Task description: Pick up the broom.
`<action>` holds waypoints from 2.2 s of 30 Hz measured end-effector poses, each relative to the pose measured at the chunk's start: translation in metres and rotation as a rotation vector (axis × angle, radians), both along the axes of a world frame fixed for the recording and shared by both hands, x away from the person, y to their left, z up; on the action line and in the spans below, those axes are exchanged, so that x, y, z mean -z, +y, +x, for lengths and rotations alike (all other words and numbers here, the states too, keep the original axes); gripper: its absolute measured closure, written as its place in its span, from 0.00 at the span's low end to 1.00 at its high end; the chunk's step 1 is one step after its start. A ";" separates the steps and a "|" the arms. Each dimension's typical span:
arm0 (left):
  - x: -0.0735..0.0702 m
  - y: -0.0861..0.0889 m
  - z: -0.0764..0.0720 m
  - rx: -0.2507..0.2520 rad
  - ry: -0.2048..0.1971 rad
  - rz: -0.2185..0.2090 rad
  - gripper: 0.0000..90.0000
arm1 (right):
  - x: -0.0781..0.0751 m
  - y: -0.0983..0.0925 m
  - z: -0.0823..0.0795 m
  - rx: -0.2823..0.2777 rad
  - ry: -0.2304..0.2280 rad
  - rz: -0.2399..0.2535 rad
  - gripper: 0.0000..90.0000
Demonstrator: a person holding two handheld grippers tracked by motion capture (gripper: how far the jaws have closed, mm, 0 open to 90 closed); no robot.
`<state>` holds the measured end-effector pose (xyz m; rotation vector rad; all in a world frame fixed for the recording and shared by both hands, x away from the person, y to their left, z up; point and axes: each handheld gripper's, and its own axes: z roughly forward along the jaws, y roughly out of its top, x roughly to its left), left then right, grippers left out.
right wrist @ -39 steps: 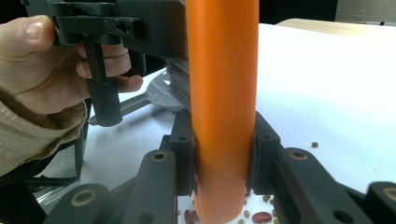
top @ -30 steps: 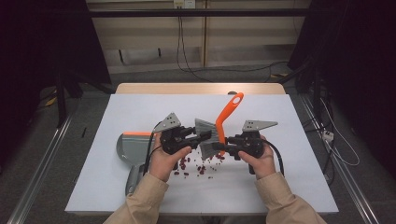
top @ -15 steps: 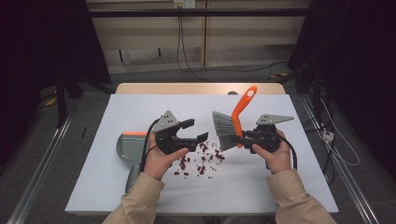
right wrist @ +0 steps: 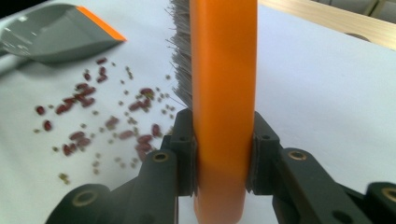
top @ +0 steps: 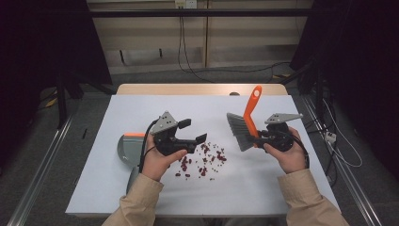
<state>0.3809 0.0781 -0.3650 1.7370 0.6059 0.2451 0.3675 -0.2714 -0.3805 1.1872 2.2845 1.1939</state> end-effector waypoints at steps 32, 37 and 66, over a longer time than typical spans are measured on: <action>0.007 0.076 0.002 -0.112 -0.014 0.028 0.11 | 0.019 0.013 0.024 0.067 0.076 -0.150 0.78; 0.011 0.086 0.001 -0.128 -0.014 0.038 0.11 | 0.024 0.030 0.030 0.061 0.059 -0.180 0.79; 0.017 0.096 0.000 -0.149 -0.008 0.047 0.12 | 0.041 0.046 0.042 0.070 0.047 -0.027 0.54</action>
